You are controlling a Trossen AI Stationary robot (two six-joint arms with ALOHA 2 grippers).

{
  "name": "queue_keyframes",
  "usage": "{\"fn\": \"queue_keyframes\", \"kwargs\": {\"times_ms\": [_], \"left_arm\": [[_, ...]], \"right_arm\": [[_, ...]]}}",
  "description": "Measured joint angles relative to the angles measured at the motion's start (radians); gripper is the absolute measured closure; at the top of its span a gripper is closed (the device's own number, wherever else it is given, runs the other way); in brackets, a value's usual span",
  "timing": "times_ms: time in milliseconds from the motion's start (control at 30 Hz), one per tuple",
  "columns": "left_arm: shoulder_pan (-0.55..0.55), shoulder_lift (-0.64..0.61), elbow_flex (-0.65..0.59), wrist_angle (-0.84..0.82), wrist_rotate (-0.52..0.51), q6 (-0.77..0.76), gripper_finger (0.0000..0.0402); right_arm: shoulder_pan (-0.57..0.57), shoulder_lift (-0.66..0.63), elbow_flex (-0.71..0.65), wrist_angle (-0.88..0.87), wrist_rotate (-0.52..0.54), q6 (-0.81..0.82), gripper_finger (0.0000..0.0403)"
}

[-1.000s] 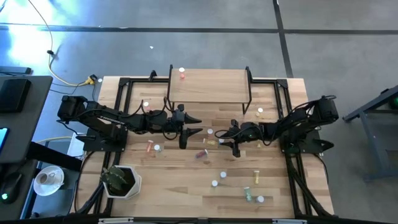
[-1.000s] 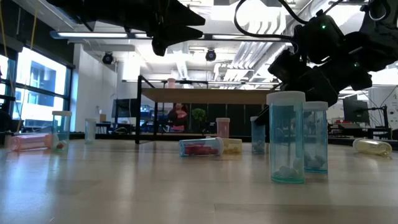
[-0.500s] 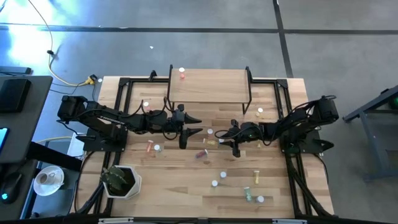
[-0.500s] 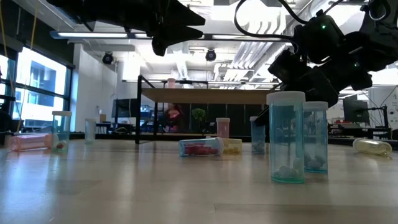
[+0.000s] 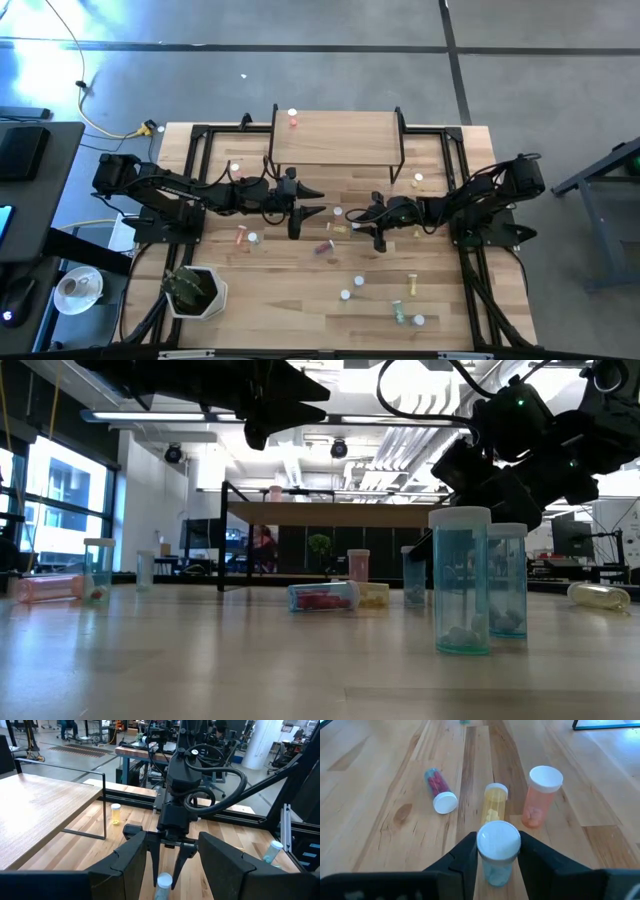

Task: Pick and place medicine bottles onto shelf by color
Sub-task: Put the blue medicine bottle on the shelf

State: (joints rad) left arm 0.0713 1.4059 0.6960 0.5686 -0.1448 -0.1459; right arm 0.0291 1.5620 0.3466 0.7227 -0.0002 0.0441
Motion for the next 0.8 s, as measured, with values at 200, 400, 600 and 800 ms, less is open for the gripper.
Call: {"fn": "queue_keyframes", "kwargs": {"times_ms": [200,400,600,800], "left_arm": [[0.0,0.0,0.0,0.0,0.0,0.0,0.0232],[0.0,0.0,0.0,-0.004,0.0,0.0,0.0232],[0.0,0.0,0.0,-0.004,0.0,0.0,0.0232],[0.0,0.0,0.0,-0.004,0.0,0.0,0.0232]], "right_arm": [[0.0,-0.013,0.0,-0.008,0.002,0.0,0.0291],[-0.001,-0.114,0.0,-0.088,0.035,0.0,0.0291],[-0.003,-0.262,0.0,-0.167,0.101,0.0,0.0291],[-0.027,-0.422,0.0,-0.167,0.113,0.0,0.0291]]}}
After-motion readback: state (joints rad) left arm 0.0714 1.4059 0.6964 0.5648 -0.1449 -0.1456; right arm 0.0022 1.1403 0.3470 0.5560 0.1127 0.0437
